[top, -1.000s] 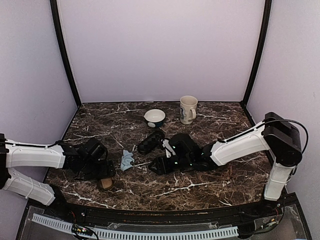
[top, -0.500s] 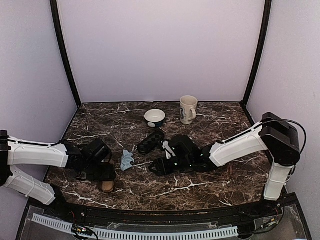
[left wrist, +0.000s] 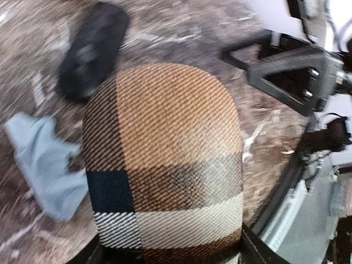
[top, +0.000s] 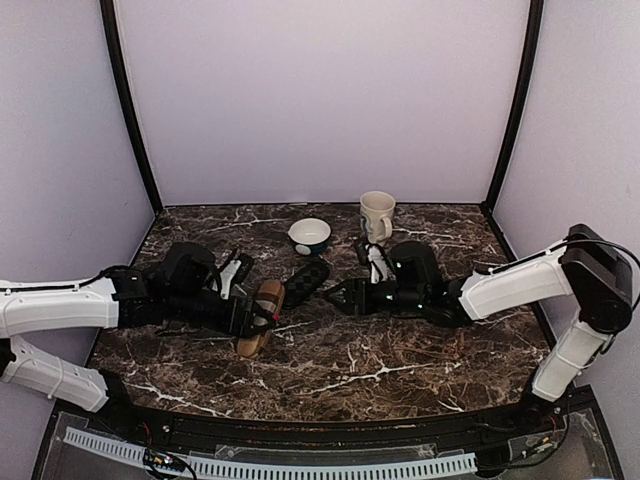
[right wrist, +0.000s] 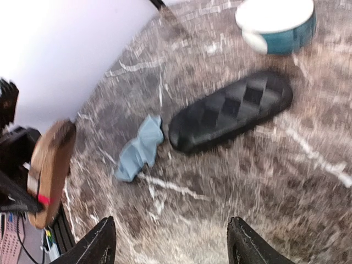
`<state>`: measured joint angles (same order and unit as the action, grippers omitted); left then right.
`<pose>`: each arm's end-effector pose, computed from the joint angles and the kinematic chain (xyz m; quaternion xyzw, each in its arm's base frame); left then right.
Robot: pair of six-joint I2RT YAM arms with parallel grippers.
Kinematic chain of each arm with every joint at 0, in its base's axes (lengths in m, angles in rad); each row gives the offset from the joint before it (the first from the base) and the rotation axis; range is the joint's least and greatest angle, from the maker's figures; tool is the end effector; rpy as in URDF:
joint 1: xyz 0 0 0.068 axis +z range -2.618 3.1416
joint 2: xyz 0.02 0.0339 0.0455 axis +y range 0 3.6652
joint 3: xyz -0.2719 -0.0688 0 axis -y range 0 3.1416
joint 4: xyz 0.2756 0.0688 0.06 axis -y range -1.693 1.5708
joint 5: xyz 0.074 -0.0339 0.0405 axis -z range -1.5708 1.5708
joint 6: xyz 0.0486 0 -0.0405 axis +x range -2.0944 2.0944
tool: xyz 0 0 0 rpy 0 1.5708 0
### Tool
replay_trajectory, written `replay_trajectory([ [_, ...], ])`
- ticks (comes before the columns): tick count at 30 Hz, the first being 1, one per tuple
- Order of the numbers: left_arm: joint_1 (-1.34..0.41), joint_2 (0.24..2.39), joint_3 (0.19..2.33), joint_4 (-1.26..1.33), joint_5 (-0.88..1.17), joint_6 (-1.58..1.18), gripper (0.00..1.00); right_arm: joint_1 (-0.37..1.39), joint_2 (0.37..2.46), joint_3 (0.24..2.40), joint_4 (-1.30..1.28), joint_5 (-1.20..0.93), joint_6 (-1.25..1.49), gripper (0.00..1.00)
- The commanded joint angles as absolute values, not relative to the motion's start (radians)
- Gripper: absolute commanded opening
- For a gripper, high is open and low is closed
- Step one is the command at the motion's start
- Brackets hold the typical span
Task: Organize the sunglasses
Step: Pick up the sunglasses case from the corner of the board, then pass from the left arm to the right
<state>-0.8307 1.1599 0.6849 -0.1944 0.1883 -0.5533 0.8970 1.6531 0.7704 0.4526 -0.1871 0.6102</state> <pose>0.1817 -0.2124 0.2145 0.1645 0.8819 -0.3419 0.2799 0.2265 0.2982 0.1589 -0.1697 0.8222 0.4252 0.3382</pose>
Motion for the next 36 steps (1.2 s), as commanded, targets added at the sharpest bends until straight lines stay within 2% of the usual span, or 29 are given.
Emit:
replay_trajectory([
  [1, -0.835, 1.213, 0.682, 0.112, 0.409, -0.5, 0.0, 0.885, 1.601, 0.761, 0.588, -0.209, 0.601, 0.7],
  [6, -0.835, 1.287, 0.675, 0.327, 0.539, -0.56, 0.0, 0.881, 1.552, 0.713, 0.742, -0.209, 0.601, 0.7],
  [10, -0.836, 1.341, 0.685, 0.429, 0.62, -0.592, 0.0, 0.882, 1.555, 0.711, 0.767, -0.209, 0.601, 0.7],
  [12, -0.836, 1.358, 0.684, 0.467, 0.636, -0.607, 0.0, 0.883, 1.556, 0.699, 0.818, -0.654, 0.69, 0.94],
  [13, -0.836, 1.366, 0.685, 0.48, 0.644, -0.613, 0.0, 0.885, 1.559, 0.697, 0.836, -0.688, 0.703, 0.95],
  [20, -0.836, 1.404, 0.68, 0.592, 0.682, -0.671, 0.0, 0.913, 1.58, 0.685, 0.917, -0.714, 0.723, 0.96],
  [25, -0.836, 1.42, 0.672, 0.649, 0.731, -0.695, 0.0, 0.913, 1.586, 0.666, 0.997, -0.722, 0.766, 0.9],
  [36, -0.841, 1.447, 0.646, 0.736, 0.826, -0.723, 0.0, 0.898, 1.618, 0.696, 0.968, -0.702, 0.764, 0.79],
])
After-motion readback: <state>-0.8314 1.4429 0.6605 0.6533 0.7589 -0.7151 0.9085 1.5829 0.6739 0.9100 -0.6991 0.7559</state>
